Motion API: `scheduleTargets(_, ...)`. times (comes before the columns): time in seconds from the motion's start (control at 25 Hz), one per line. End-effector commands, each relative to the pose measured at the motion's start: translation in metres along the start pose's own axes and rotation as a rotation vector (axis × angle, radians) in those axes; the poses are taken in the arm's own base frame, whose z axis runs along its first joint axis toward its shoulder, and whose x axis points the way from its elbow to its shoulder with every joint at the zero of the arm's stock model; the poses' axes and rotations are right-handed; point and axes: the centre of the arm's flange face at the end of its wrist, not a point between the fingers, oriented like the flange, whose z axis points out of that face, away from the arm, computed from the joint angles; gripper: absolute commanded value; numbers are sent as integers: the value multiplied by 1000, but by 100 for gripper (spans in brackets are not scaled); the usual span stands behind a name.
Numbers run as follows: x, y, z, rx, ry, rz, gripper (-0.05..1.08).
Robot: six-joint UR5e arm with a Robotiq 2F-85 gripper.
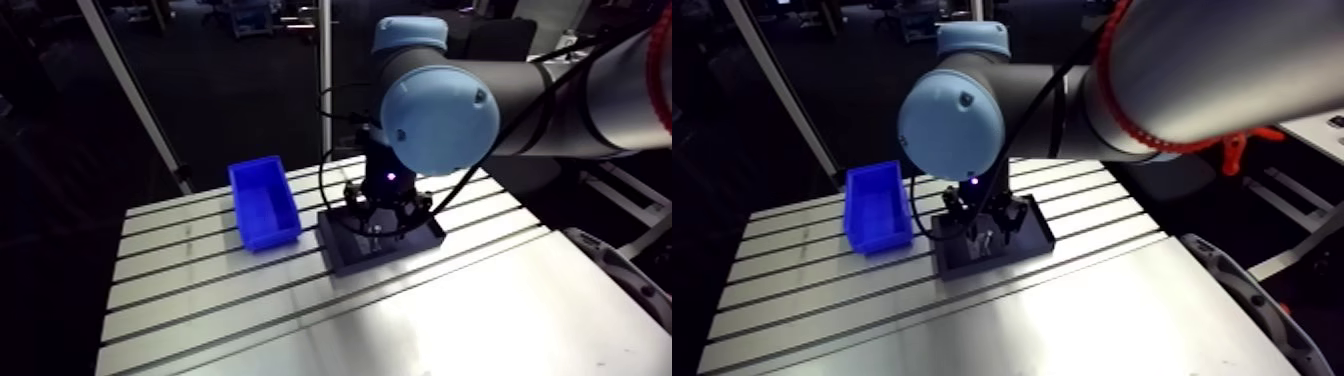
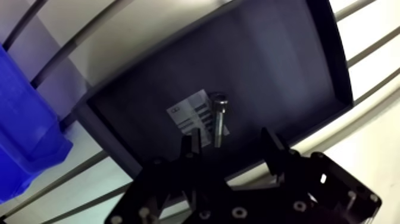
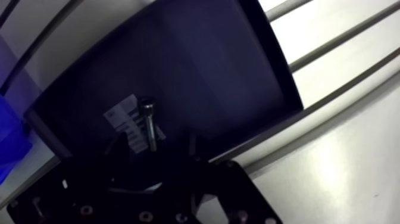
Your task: Pick up the M10 bolt from the tray and put it into the blue bin.
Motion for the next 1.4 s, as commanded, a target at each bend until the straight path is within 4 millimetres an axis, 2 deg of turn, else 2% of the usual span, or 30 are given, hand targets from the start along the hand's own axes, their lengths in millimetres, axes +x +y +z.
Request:
scheduleTargets(0.04, 1, 0, 5, -3, -10, 0, 41)
scheduleTargets(0.8, 2, -1, 9, -4, -17, -1, 44)
scheduleTargets(1.4, 6, -2, 12, 3, 11, -3, 51)
